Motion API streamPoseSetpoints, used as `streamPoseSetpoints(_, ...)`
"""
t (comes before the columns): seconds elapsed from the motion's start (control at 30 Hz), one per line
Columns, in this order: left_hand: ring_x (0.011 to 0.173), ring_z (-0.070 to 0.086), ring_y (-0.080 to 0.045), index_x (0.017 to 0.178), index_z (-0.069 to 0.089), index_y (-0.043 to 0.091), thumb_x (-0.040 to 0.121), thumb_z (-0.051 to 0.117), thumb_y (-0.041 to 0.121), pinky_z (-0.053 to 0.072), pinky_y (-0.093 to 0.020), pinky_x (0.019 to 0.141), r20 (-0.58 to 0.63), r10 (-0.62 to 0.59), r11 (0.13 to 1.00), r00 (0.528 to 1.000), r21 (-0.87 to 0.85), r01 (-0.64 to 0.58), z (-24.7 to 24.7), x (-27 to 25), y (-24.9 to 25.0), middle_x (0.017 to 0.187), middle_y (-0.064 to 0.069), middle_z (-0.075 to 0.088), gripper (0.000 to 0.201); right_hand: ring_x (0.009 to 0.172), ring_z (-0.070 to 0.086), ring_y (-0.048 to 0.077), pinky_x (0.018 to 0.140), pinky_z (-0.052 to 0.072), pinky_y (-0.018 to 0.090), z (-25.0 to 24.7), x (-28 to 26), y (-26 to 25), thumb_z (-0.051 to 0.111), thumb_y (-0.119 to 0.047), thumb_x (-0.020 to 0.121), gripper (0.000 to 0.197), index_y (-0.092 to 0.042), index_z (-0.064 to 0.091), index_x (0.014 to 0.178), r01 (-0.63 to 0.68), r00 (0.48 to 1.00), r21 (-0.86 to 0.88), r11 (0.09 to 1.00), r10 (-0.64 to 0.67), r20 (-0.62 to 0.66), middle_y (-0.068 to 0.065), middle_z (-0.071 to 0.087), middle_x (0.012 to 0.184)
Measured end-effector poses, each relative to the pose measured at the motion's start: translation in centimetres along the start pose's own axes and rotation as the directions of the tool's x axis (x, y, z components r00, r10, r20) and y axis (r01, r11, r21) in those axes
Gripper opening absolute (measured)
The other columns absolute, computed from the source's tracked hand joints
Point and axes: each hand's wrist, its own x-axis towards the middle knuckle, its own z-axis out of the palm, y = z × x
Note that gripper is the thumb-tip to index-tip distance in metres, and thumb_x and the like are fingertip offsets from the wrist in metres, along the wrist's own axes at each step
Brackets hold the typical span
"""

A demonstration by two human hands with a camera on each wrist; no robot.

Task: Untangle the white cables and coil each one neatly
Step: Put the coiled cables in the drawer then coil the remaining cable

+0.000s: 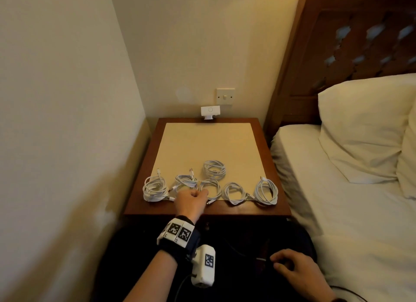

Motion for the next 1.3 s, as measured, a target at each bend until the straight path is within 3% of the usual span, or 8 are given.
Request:
streamPoseSetpoints(0.33, 0.047, 0.060, -0.022, 0.068, 0.068, 0.002, 0.072, 0.062, 0.033, 0.047, -0.025, 0.044, 0.070, -0.324, 0.946, 0.944, 0.020, 0.323, 1.4, -1.2, -3.4, 0.063, -0.008, 0.069, 0.032, 0.080, 0.063, -0.002, 0.075, 0.048, 0.013, 0.1, -1.5, 0.9, 0.074, -0.023, 0.084, 0.021, -0.043, 0.068, 0.086, 0.115, 0.993, -0.027, 0.993, -0.116, -0.035, -0.038, 0.064, 0.087)
streamPoseSetpoints(0.53, 0.085, 0.069, -0.031, 0.111, 0.061, 0.001, 0.070, 0.065, 0.031, 0.061, -0.042, 0.075, 0.144, -0.440, 0.892, 0.886, 0.179, 0.414, 3.6, 0.2, -6.7, 0.110, -0.015, 0.066, 0.051, 0.074, 0.062, 0.000, 0.064, 0.047, 0.015, -0.5, -3.3, 1.5, 0.073, -0.026, 0.085, 0.018, -0.043, 0.069, 0.086, 0.078, 0.996, -0.022, 0.997, -0.079, -0.052, -0.016, 0.071, 0.079)
streamPoseSetpoints(0.77, 0.084, 0.071, -0.033, 0.108, 0.063, 0.000, 0.087, 0.068, 0.024, 0.061, -0.044, 0.062, 0.075, -0.422, 0.899, 0.903, 0.162, 0.407, 4.9, 1.6, -8.8, 0.102, -0.017, 0.068, 0.032, 0.069, 0.060, 0.008, 0.067, 0.052, 0.034, -1.1, -7.3, 1.8, 0.070, -0.021, 0.087, 0.020, -0.040, 0.069, 0.091, 0.039, 0.999, 0.067, 0.997, -0.037, -0.034, -0.006, 0.071, 0.079)
streamPoseSetpoints(0.87, 0.086, 0.070, -0.035, 0.100, 0.069, 0.006, 0.084, 0.070, 0.022, 0.054, -0.033, 0.045, 0.062, -0.413, 0.903, 0.909, 0.156, 0.400, 5.5, 2.5, -10.5, 0.108, -0.017, 0.066, 0.023, 0.068, 0.060, 0.008, 0.064, 0.047, 0.027, -1.0, -8.4, 1.5, 0.069, -0.018, 0.087, 0.020, -0.038, 0.070, 0.091, 0.056, 0.998, 0.101, 0.993, -0.055, -0.015, -0.013, 0.069, 0.075)
streamPoseSetpoints(1.0, 0.076, 0.071, -0.030, 0.106, 0.064, -0.001, 0.080, 0.066, 0.025, 0.061, -0.040, 0.055, 0.111, -0.351, 0.926, 0.930, 0.189, 0.327, 4.6, 1.4, -9.6, 0.100, -0.018, 0.069, 0.037, 0.069, 0.059, 0.008, 0.058, 0.042, 0.017, -0.9, -8.8, 1.4, 0.069, -0.014, 0.088, 0.023, -0.036, 0.071, 0.090, 0.089, 0.996, 0.127, 0.988, -0.086, -0.029, -0.018, 0.067, 0.076)
streamPoseSetpoints(1.13, 0.048, 0.061, -0.020, 0.100, 0.065, -0.004, 0.089, 0.069, 0.014, 0.050, -0.028, 0.035, 0.113, -0.407, 0.906, 0.906, 0.176, 0.385, 2.8, -2.4, -8.4, 0.089, -0.018, 0.069, 0.022, 0.069, 0.060, 0.008, 0.064, 0.048, 0.024, -0.7, -8.3, 1.6, 0.069, -0.017, 0.088, 0.024, -0.040, 0.071, 0.089, 0.104, 0.994, 0.128, 0.986, -0.098, -0.052, -0.011, 0.069, 0.079)
streamPoseSetpoints(1.23, 0.035, 0.057, -0.008, 0.093, 0.065, -0.004, 0.090, 0.065, 0.014, 0.048, -0.022, 0.036, 0.170, -0.358, 0.898, 0.918, 0.332, 0.289, 1.7, -4.5, -9.5, 0.068, -0.009, 0.065, 0.018, 0.070, 0.061, 0.007, 0.070, 0.053, 0.035, -0.3, -7.7, 1.7, 0.070, -0.021, 0.087, 0.022, -0.042, 0.069, 0.092, 0.097, 0.993, 0.096, 0.991, -0.090, -0.078, -0.006, 0.070, 0.081)
streamPoseSetpoints(1.3, 0.049, 0.065, -0.014, 0.089, 0.069, -0.001, 0.087, 0.065, 0.023, 0.057, -0.027, 0.051, 0.207, -0.373, 0.879, 0.904, 0.391, 0.272, 0.8, -6.1, -9.2, 0.070, -0.008, 0.070, 0.024, 0.070, 0.061, 0.007, 0.070, 0.053, 0.035, -0.4, -7.6, 1.6, 0.069, -0.020, 0.087, 0.022, -0.041, 0.070, 0.093, 0.095, 0.994, 0.101, 0.990, -0.090, -0.053, -0.005, 0.070, 0.082)
